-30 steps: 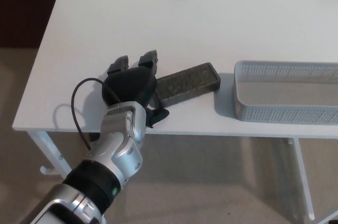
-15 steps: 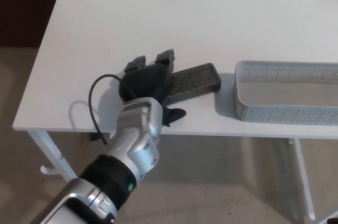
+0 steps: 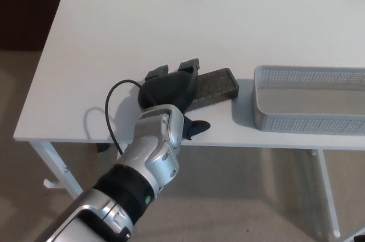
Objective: The robot walks towards a desk on which an eraser is kept on the left hand side and a container is kept on the right hand side. The robot picks up the eraser using its left hand and places it in the container.
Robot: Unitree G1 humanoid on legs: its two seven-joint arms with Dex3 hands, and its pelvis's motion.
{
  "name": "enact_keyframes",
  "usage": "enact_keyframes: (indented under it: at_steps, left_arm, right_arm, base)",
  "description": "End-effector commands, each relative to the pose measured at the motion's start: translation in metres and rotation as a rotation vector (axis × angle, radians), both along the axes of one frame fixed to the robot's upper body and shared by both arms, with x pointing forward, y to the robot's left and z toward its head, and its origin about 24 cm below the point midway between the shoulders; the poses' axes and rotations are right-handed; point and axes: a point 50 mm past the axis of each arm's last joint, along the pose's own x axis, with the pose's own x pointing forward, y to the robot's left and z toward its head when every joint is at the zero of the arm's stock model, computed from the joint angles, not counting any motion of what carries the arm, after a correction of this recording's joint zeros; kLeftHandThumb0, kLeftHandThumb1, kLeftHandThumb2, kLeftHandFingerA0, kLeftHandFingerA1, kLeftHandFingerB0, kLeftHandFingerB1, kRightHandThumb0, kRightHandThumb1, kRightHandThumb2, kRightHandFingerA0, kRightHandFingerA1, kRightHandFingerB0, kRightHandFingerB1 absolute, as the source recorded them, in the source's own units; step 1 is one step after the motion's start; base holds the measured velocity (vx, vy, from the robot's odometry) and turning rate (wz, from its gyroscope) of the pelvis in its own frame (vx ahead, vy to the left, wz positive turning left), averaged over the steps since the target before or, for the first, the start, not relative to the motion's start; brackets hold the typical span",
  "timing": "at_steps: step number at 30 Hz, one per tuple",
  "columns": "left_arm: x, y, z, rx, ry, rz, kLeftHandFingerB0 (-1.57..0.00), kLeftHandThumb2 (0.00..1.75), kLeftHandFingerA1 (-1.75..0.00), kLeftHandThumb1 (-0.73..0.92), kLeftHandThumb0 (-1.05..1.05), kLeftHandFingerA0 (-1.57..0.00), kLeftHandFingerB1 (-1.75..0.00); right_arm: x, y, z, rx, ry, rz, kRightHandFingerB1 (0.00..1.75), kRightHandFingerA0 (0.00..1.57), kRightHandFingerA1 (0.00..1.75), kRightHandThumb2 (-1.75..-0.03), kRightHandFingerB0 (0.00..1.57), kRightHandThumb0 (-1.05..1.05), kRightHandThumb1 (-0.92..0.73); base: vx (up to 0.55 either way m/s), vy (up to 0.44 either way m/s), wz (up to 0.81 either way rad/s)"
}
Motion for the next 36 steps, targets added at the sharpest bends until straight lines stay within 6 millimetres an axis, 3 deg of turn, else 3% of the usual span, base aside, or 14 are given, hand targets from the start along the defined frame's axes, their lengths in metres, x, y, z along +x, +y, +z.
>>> enact_keyframes:
  at_steps: [1, 7, 11, 12, 16, 17, 18, 26, 28, 29, 31, 34, 35, 36]
  left_arm:
    - [0.002, 0.009, -0.006, 0.007, 0.043, 0.019, 0.00, 0.82, -0.15, 0.41, -0.71, 0.00, -0.12]
    - [0.004, 0.020, -0.015, 0.150, 0.114, 0.014, -0.06, 0.58, -0.31, 0.59, -0.74, -0.20, -0.25]
    - [0.012, 0.025, -0.014, 0.002, 0.427, 0.054, -0.13, 0.62, -1.14, 0.67, -0.41, -0.64, -0.22]
    - [0.014, 0.026, -0.010, 0.025, 0.460, 0.054, -0.30, 0.60, -0.82, 0.71, -0.45, -0.99, -0.33]
    - [0.013, 0.028, -0.015, 0.118, 0.371, 0.006, -0.26, 0.58, -1.18, 0.61, -0.34, -0.60, -0.33]
    - [0.014, 0.028, -0.015, 0.128, 0.364, 0.005, -0.12, 0.90, -0.97, 0.42, -0.28, -0.72, -0.48]
    - [0.014, 0.028, -0.015, 0.121, 0.365, 0.010, -0.27, 0.58, -1.13, 0.61, -0.32, -0.62, -0.34]
    - [0.010, 0.026, -0.016, 0.164, 0.207, -0.107, -0.52, 0.56, -0.94, 0.57, -0.41, -0.62, -0.42]
    - [0.010, 0.028, -0.016, 0.123, 0.191, -0.103, -0.55, 0.58, -1.20, 0.60, -0.41, -0.63, -0.42]
    - [0.009, 0.028, -0.017, 0.121, 0.191, -0.105, -0.51, 0.88, -1.02, 0.49, -0.50, -0.70, -0.58]
    - [0.012, 0.031, -0.013, 0.097, 0.177, -0.097, -0.58, 0.59, -1.26, 0.62, -0.43, -0.62, -0.43]
    - [0.008, 0.033, -0.019, 0.071, 0.190, -0.097, -0.57, 0.59, -1.09, 0.65, -0.44, -0.63, -0.43]
    - [0.008, 0.035, -0.019, 0.070, 0.193, -0.097, -0.48, 0.91, -1.03, 0.54, -0.48, -0.70, -0.58]
    - [0.008, 0.036, -0.019, 0.062, 0.195, -0.090, -0.63, 0.59, -1.09, 0.65, -0.42, -0.63, -0.46]
  right_arm:
    - [0.000, -0.004, 0.002, 0.005, -0.012, -0.017, 0.49, 0.73, 0.52, -0.54, 0.65, -0.22, -0.48]
    - [-0.001, 0.000, 0.001, 0.020, -0.014, -0.015, 0.48, 0.76, 0.53, -0.54, 0.65, -0.21, -0.49]
    - [0.006, 0.000, 0.002, -0.013, 0.002, 0.015, 0.47, 0.74, 0.51, -0.54, 0.66, -0.24, -0.50]
    - [0.008, 0.000, 0.003, -0.008, -0.006, 0.014, 0.47, 0.74, 0.52, -0.54, 0.65, -0.23, -0.50]
    - [0.012, -0.001, 0.005, 0.004, -0.016, 0.005, 0.48, 0.72, 0.50, -0.55, 0.65, -0.21, -0.51]
    - [0.014, -0.001, 0.006, 0.007, -0.020, 0.010, 0.48, 0.70, 0.49, -0.55, 0.64, -0.20, -0.52]
    - [0.014, -0.001, 0.006, 0.007, -0.020, 0.012, 0.48, 0.69, 0.48, -0.55, 0.63, -0.20, -0.53]
    - [0.007, -0.003, 0.004, 0.002, -0.002, 0.010, 0.47, 0.67, 0.48, -0.56, 0.63, -0.22, -0.55]
    - [0.007, -0.003, 0.004, 0.020, -0.015, -0.007, 0.48, 0.67, 0.48, -0.56, 0.62, -0.20, -0.55]
    - [0.006, -0.004, 0.004, 0.022, -0.013, -0.008, 0.48, 0.66, 0.48, -0.56, 0.61, -0.20, -0.55]
    - [0.011, -0.004, 0.006, 0.012, -0.017, 0.000, 0.48, 0.69, 0.49, -0.56, 0.63, -0.20, -0.55]
    - [0.004, -0.004, 0.003, 0.006, 0.002, -0.002, 0.48, 0.70, 0.49, -0.55, 0.64, -0.21, -0.54]
    - [0.005, -0.003, 0.002, 0.007, 0.003, -0.003, 0.47, 0.69, 0.48, -0.55, 0.65, -0.22, -0.55]
    - [0.005, -0.003, 0.002, 0.011, 0.000, -0.005, 0.48, 0.68, 0.49, -0.56, 0.64, -0.19, -0.54]
  base:
    - [0.00, 0.000, 0.00]
    - [0.00, 0.000, 0.00]
    - [0.00, 0.000, 0.00]
    - [0.00, 0.000, 0.00]
    - [0.00, 0.000, 0.00]
    - [0.00, 0.000, 0.00]
    - [0.00, 0.000, 0.00]
    - [0.00, 0.000, 0.00]
    - [0.00, 0.000, 0.00]
    - [0.00, 0.000, 0.00]
    - [0.00, 0.000, 0.00]
    - [0.00, 0.000, 0.00]
    - [0.00, 0.000, 0.00]
    - [0.00, 0.000, 0.00]
